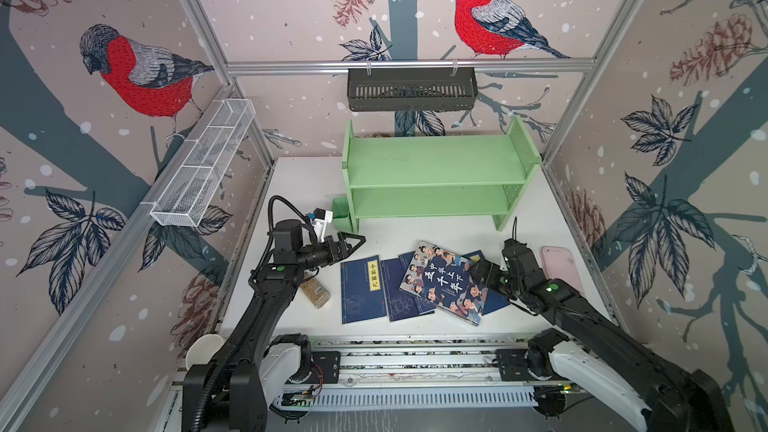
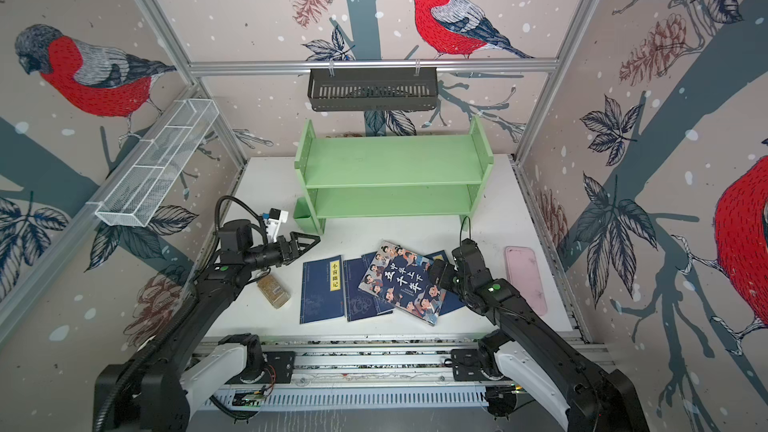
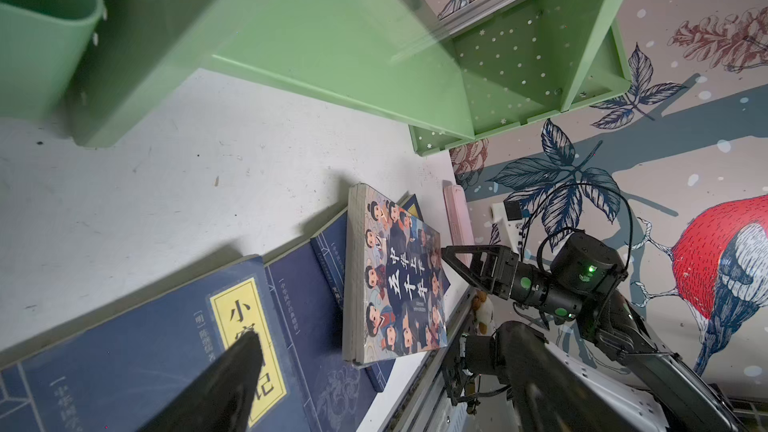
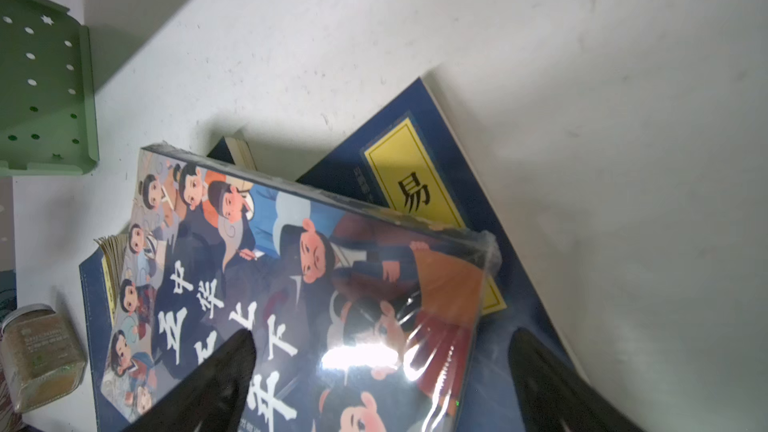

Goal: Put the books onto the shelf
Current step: 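Close both grippers on the opposite edges of the illustrated book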

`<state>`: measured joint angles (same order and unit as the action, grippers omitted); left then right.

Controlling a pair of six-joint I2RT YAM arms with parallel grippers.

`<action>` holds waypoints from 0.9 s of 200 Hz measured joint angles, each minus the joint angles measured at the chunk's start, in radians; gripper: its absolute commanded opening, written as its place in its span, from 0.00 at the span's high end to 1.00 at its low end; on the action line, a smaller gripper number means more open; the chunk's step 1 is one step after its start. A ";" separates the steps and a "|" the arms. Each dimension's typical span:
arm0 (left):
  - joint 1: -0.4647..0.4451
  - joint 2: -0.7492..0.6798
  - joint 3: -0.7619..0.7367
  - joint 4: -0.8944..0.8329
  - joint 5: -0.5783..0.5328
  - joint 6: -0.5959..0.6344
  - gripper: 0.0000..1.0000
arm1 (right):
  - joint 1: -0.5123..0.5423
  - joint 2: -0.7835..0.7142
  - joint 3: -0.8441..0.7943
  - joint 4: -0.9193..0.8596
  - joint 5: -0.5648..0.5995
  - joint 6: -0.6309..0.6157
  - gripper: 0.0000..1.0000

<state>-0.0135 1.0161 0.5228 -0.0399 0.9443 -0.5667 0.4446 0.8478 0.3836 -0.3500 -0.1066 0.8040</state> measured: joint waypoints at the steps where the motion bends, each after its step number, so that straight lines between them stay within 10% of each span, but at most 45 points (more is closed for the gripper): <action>1: -0.001 0.002 -0.001 0.002 -0.001 0.000 0.08 | 0.000 0.000 -0.001 0.001 -0.001 0.000 0.05; 180: -0.243 0.252 0.039 0.062 -0.083 0.095 0.11 | 0.014 0.205 0.077 0.097 -0.149 -0.109 0.08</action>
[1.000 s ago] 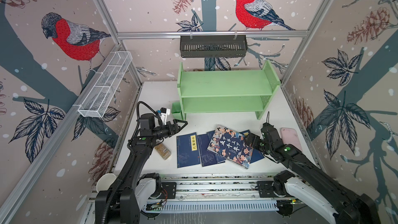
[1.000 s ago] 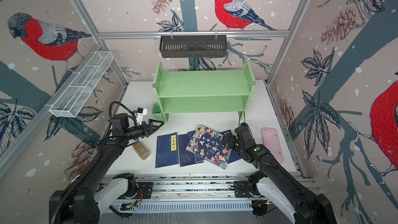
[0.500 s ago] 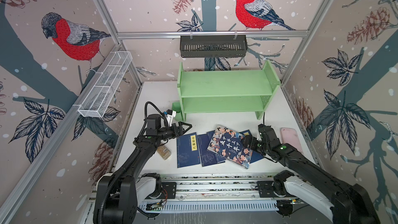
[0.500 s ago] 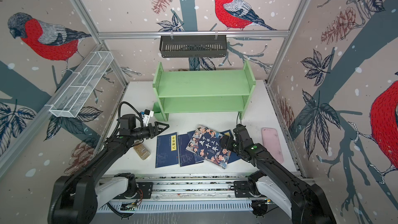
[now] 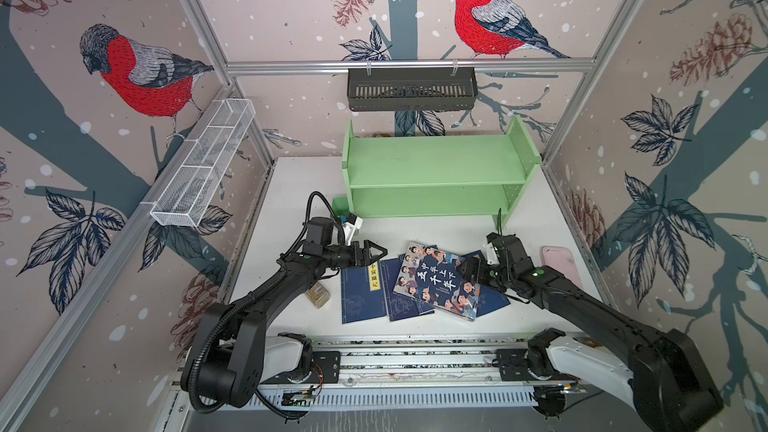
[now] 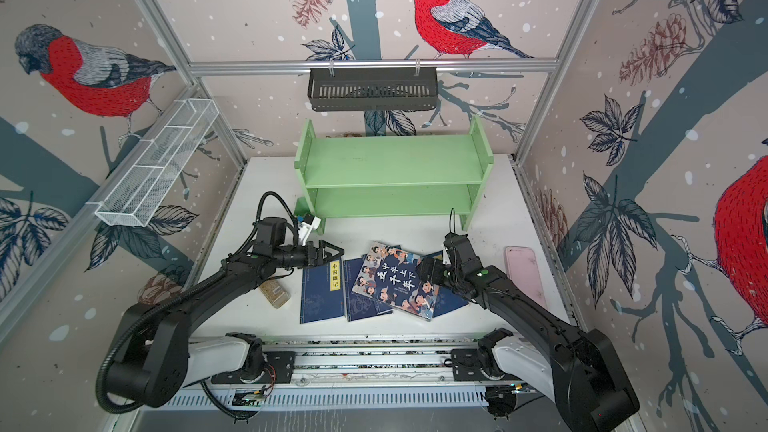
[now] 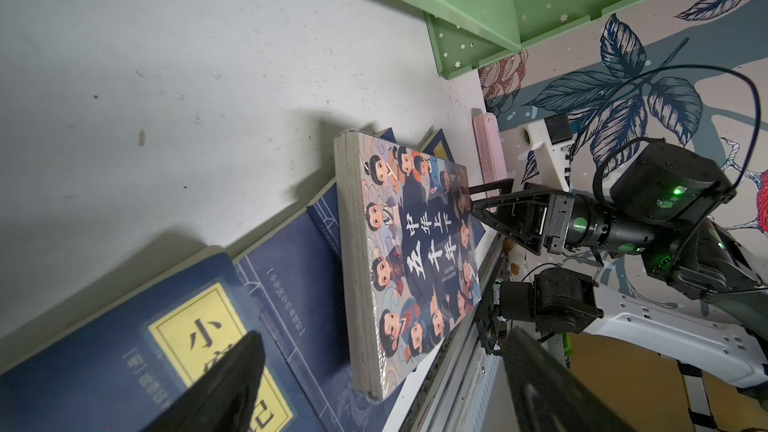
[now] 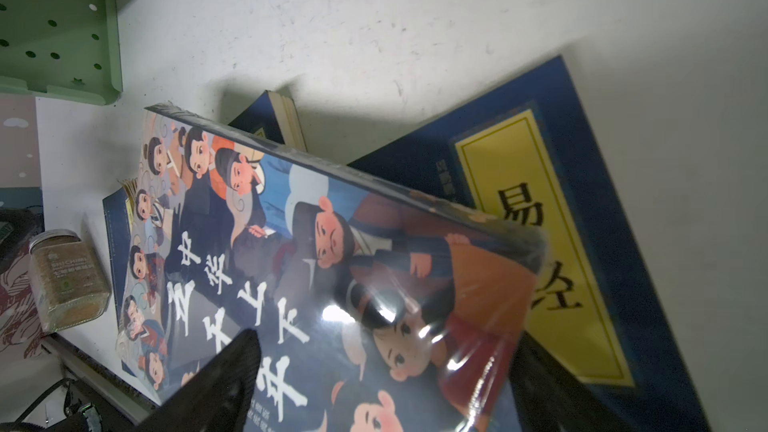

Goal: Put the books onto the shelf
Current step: 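Close both grippers on the opposite edges of the illustrated book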

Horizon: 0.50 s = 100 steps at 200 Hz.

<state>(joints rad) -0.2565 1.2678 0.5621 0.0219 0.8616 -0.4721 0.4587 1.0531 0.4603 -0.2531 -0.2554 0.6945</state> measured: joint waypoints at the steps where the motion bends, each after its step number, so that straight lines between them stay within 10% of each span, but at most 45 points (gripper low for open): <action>1: -0.003 0.003 0.000 0.000 0.000 0.000 0.11 | 0.000 0.000 0.000 0.000 0.000 0.000 0.08; 100: -0.091 0.087 -0.002 0.025 -0.026 -0.024 0.11 | 0.016 -0.104 -0.048 -0.055 -0.037 0.019 0.10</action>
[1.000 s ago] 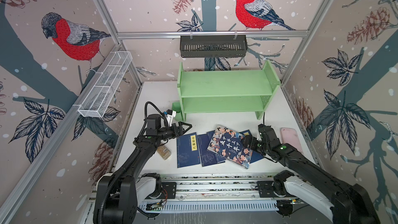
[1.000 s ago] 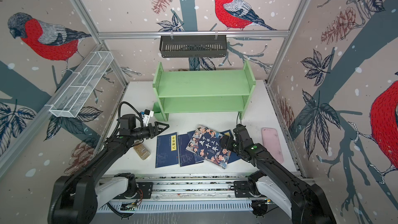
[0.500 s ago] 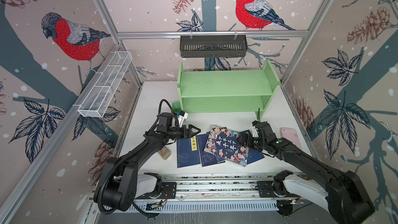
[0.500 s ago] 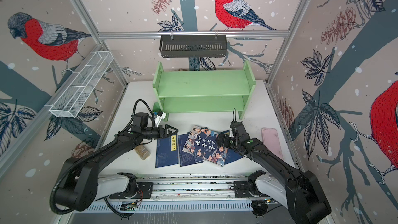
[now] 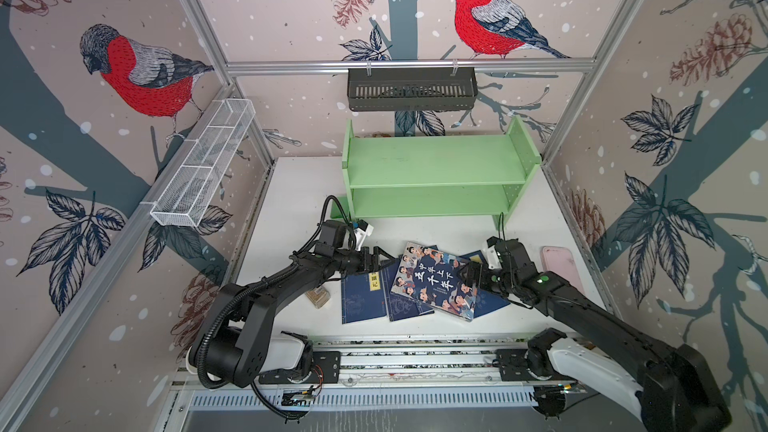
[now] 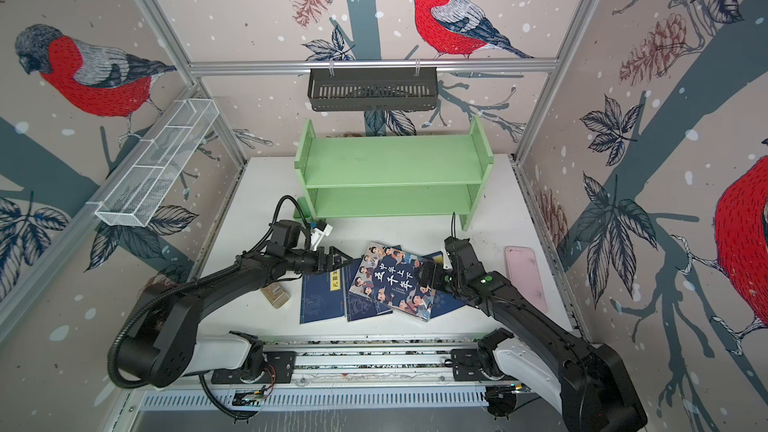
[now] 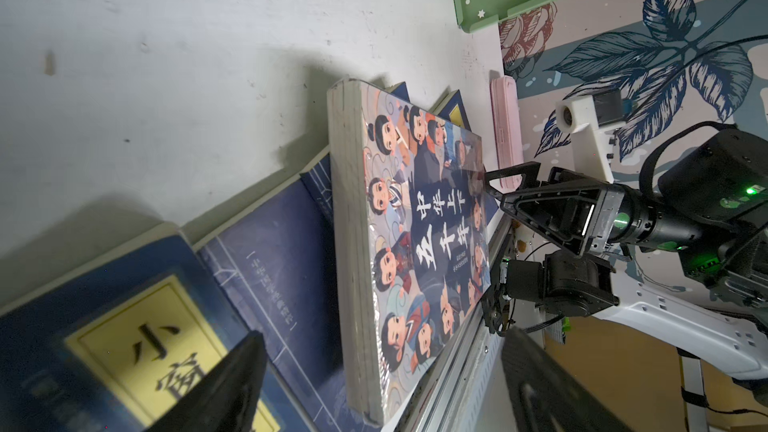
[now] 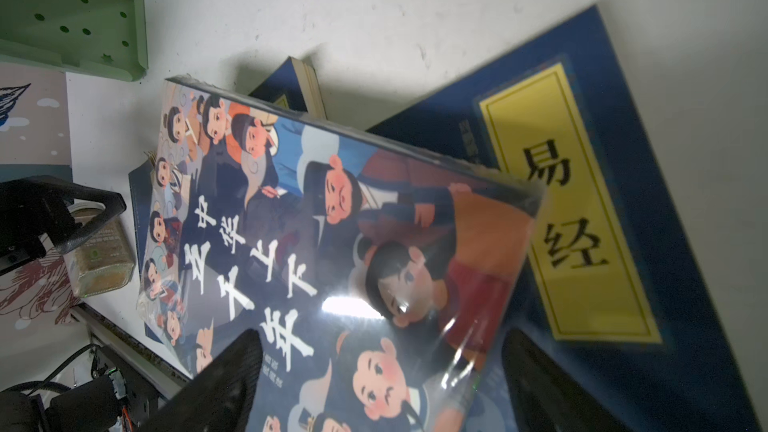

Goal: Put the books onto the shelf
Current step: 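Close both grippers on the opposite edges of the illustrated book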

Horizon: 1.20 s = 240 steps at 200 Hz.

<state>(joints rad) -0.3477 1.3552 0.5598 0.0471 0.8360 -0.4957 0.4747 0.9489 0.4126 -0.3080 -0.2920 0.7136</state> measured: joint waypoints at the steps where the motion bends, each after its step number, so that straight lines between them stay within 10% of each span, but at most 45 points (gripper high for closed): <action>1: -0.001 0.000 0.000 0.000 0.000 0.000 0.11 | 0.000 -0.001 -0.001 -0.001 -0.001 0.000 0.10; 240: -0.114 0.181 0.023 0.049 0.098 -0.050 0.18 | 0.002 0.020 -0.098 0.146 -0.155 0.072 0.20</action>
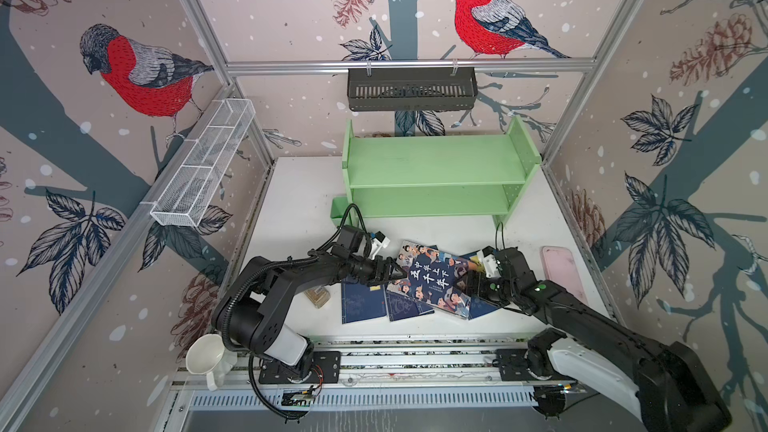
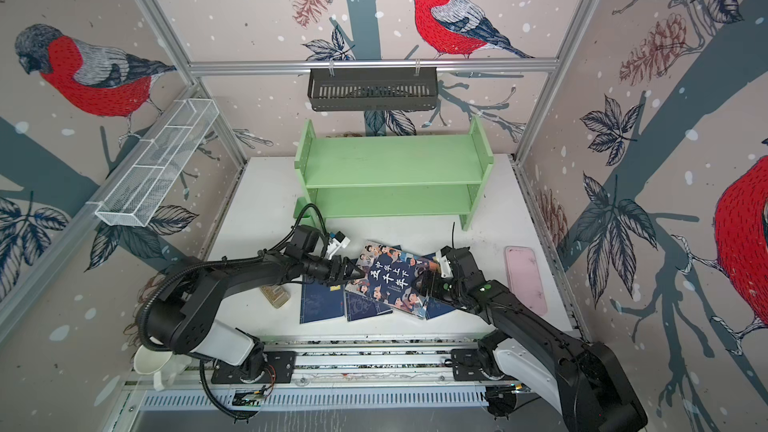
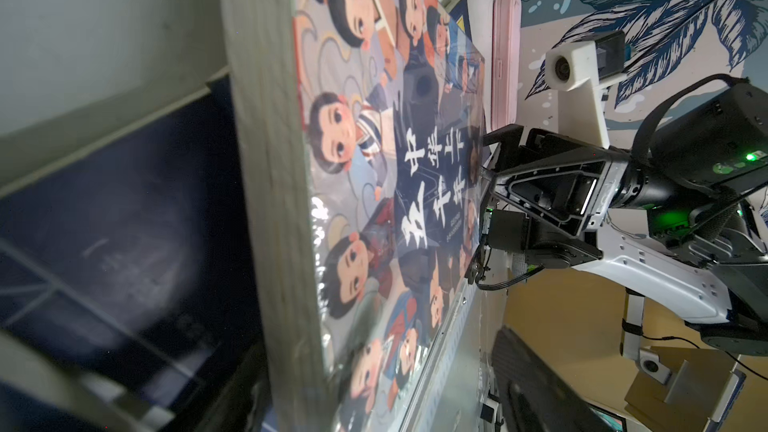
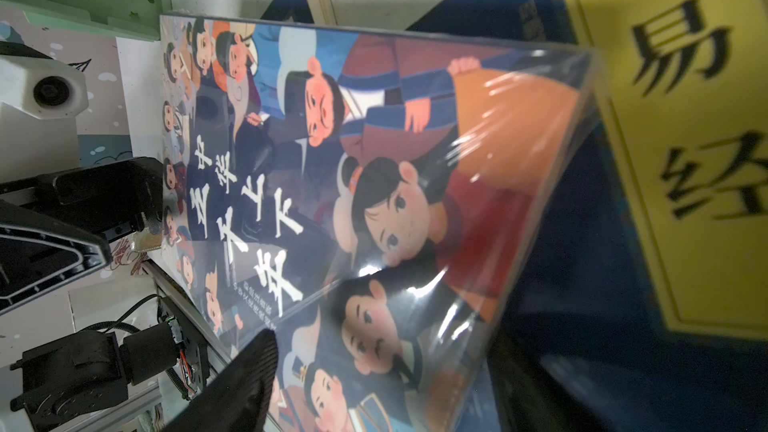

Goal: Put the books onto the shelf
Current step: 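Close both grippers on the opposite edges of the illustrated book, then lift the illustrated book off the blue books with both grippers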

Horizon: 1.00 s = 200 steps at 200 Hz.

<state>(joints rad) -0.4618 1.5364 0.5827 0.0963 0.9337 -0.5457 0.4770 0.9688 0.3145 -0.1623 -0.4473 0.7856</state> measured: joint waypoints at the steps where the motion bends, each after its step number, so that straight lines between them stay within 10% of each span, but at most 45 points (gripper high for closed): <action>1: 0.000 0.001 0.001 -0.001 0.000 0.000 0.18 | 0.000 0.000 0.000 0.001 0.000 0.000 0.20; 114: -0.004 -0.011 -0.015 0.106 0.107 -0.154 0.32 | 0.005 0.023 0.002 0.042 -0.003 0.023 0.20; 200: -0.006 -0.011 -0.034 0.169 0.146 -0.230 0.67 | 0.026 0.013 0.016 0.032 -0.003 0.027 0.20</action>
<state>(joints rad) -0.4679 1.5253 0.5491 0.2653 1.0794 -0.7753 0.5026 0.9817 0.3302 -0.1307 -0.4503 0.8127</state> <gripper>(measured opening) 0.380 0.794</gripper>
